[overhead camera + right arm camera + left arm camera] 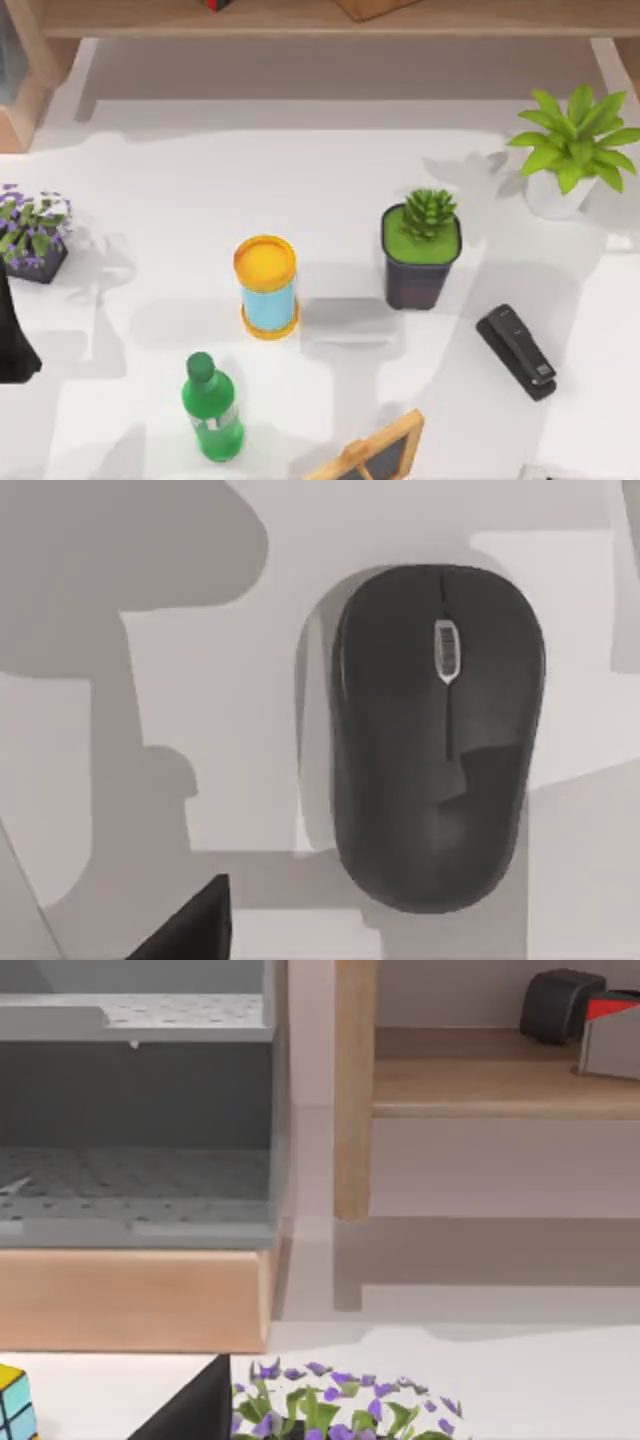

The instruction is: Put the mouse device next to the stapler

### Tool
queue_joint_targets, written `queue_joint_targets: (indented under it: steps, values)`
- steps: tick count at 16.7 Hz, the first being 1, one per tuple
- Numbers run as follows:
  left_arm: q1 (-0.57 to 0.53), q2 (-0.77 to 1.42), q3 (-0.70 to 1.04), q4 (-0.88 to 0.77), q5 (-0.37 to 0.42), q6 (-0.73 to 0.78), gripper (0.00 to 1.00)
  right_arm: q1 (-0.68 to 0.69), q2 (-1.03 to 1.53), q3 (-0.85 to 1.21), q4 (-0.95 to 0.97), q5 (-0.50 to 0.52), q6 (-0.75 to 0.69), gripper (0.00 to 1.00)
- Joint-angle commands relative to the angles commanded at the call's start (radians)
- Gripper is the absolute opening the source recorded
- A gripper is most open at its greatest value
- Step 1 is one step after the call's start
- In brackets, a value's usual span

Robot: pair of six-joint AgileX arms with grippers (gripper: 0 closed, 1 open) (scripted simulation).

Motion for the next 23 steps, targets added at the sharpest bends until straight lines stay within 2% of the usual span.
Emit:
queue_joint_targets:
  steps: [4,10,19,23]
  values:
    - [0.0,0.0,0.0,0.0,0.0,0.0,1.0,0.005,0.092,0.083,-0.025,-0.01,0.0,1.0]
    - [0.0,0.0,0.0,0.0,0.0,0.0,1.0,0.0,0.093,0.082,-0.026,-0.009,0.0,1.0]
    - [0.0,0.0,0.0,0.0,0.0,0.0,1.0,0.023,-0.122,0.098,-0.244,-0.011,0.012,1.0]
    - [0.0,0.0,0.0,0.0,0.0,0.0,1.0,0.011,-0.11,0.067,-0.203,-0.01,-0.003,1.0]
